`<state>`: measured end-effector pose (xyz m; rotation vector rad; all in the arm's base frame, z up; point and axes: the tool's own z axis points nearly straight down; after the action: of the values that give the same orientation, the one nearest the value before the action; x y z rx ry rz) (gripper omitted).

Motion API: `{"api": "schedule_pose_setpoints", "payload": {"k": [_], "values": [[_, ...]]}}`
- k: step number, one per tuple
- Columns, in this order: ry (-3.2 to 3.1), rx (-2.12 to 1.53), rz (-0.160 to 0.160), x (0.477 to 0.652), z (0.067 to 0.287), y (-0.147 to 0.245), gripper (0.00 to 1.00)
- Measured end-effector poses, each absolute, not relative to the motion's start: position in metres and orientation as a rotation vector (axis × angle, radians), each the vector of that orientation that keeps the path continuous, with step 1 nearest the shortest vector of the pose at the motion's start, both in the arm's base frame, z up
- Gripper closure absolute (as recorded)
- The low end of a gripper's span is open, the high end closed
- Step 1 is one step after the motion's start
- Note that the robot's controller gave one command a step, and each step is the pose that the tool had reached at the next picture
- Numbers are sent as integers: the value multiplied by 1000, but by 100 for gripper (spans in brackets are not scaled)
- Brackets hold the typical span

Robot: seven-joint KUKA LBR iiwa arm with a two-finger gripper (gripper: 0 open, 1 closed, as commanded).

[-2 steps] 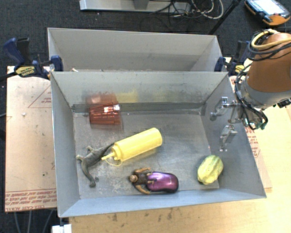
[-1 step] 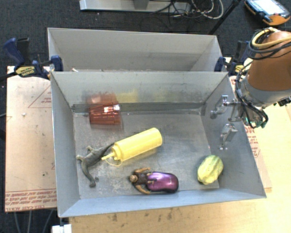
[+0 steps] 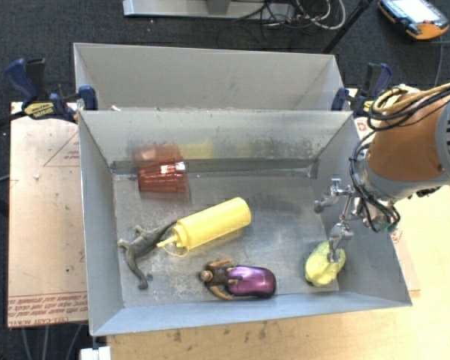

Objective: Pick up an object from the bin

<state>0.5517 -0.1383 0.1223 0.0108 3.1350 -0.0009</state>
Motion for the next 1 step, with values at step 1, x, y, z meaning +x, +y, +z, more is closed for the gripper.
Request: {"api": "schedule_pose_setpoints", "payload": {"k": [1], "values": [[3138, -1, 1, 549, 115, -134, 100]]}}
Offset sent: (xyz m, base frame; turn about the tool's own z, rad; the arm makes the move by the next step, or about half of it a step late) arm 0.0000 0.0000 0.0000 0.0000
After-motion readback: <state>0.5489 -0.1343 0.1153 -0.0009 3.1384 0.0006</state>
